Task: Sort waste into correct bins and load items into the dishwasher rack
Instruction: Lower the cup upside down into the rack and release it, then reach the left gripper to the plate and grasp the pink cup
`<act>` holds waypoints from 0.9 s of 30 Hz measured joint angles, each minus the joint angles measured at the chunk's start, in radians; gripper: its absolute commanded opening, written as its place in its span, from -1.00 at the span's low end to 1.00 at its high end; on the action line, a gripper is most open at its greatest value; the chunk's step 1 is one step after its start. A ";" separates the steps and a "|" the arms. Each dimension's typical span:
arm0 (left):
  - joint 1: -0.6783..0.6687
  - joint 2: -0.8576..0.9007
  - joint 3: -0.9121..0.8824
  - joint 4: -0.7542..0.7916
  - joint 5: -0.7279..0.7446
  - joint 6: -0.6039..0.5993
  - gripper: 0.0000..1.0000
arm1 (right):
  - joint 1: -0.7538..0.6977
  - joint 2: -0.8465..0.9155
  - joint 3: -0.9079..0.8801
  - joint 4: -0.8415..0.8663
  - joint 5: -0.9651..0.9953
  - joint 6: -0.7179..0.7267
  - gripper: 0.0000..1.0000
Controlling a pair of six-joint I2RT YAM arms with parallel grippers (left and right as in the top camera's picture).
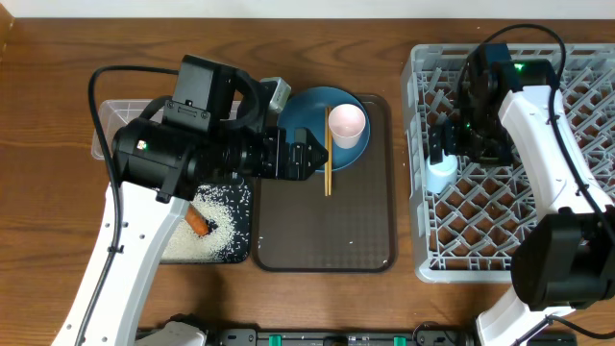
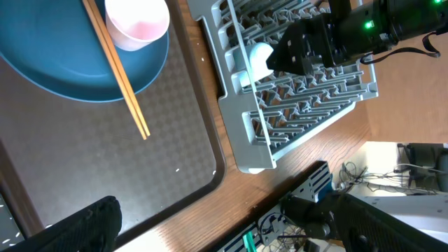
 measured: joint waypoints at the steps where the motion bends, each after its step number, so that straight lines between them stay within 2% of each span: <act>1: 0.000 0.000 0.000 0.000 0.000 0.000 0.97 | 0.000 0.000 0.000 0.001 0.000 -0.004 0.98; 9: 0.000 0.000 0.000 0.000 0.000 0.000 0.96 | 0.000 0.000 0.000 0.034 0.000 -0.008 0.99; 11: 0.000 0.000 0.000 0.000 0.000 0.000 0.96 | 0.000 0.000 0.000 0.034 0.001 -0.008 0.83; 17: 0.000 0.000 0.000 0.004 0.000 0.000 0.97 | -0.017 0.000 0.000 0.007 0.001 0.009 0.83; 22: 0.000 0.002 -0.002 0.145 -0.003 -0.014 0.97 | -0.103 0.000 -0.001 -0.016 -0.001 0.020 0.83; 27: -0.014 0.047 -0.002 0.250 -0.071 -0.112 0.97 | -0.201 0.000 -0.001 -0.029 -0.029 0.022 0.86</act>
